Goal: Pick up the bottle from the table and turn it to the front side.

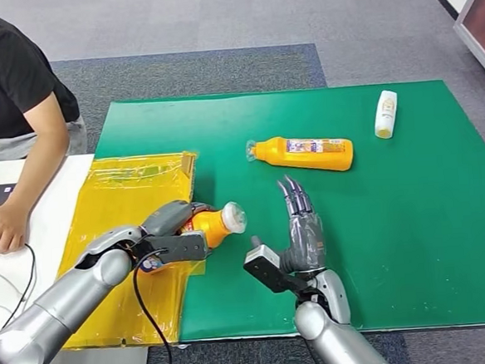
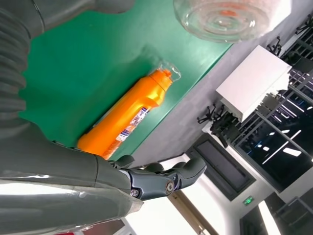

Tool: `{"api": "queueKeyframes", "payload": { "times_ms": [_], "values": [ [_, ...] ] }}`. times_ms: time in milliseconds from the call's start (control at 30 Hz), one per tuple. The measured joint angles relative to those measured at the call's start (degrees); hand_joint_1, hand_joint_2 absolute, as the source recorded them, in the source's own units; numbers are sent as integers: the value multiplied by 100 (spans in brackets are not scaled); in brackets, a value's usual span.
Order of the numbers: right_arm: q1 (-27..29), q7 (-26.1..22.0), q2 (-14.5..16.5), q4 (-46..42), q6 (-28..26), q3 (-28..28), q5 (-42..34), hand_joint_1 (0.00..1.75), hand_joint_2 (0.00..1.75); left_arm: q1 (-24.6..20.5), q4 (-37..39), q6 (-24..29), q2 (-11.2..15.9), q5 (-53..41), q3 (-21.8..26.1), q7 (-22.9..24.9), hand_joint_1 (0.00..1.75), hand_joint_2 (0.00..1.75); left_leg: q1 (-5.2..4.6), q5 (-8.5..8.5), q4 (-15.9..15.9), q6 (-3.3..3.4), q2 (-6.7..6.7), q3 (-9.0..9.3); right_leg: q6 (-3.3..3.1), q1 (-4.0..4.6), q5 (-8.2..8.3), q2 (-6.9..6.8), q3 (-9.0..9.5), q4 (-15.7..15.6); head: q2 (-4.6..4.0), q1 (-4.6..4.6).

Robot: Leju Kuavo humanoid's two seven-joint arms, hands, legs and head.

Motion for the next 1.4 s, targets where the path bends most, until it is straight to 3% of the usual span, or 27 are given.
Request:
{"api": "queueKeyframes", "payload": {
  "times_ms": [767, 800, 900, 933, 1000, 1200, 1400],
  "values": [
    [236, -140, 105, 36, 8, 9, -269, 0, 175, -7, 809, 255, 55, -928, -214, 94, 175, 175, -1, -23, -55, -38, 48, 90, -38, -2, -15, 54, 44, 2, 0, 0],
    [236, -143, 111, 37, 7, 10, -277, 0, 175, -7, 828, 274, 55, -982, -233, 97, 171, 131, -1, -22, -59, -41, 50, 93, -41, -2, -16, 56, 44, 2, 0, 0],
    [237, -152, 130, 38, 2, 10, -299, 0, 175, -4, 885, 315, 56, -1138, -281, 105, 48, 0, 0, -15, -69, -50, 53, 100, -48, -1, -17, 57, 45, 3, 0, -1],
    [238, -156, 137, 39, -3, 10, -304, 0, 175, 6, 913, 330, 58, -1181, -289, 108, 8, 0, 0, -14, -72, -52, 55, 102, -50, -1, -17, 59, 44, 3, 0, -1],
    [240, -162, 149, 44, -20, 10, -309, 0, 175, 58, 983, 359, 63, -1240, -295, 118, 0, 0, 0, -11, -74, -56, 60, 107, -53, -1, -17, 62, 41, 5, 0, -1],
    [242, -201, 183, 60, -46, 8, -226, 0, 175, 219, 1054, 569, 79, -1369, -286, 143, 0, 0, 1, -8, -75, -54, 41, 99, -49, 2, -28, 42, 44, 6, 0, -1],
    [243, -212, 207, 61, -23, 16, -195, 0, 175, 354, 963, 1167, 83, -1990, -272, 340, 0, 0, 0, -10, -74, -52, 41, 97, -49, 0, -28, 42, 42, 5, 0, 0]
  ]
}}
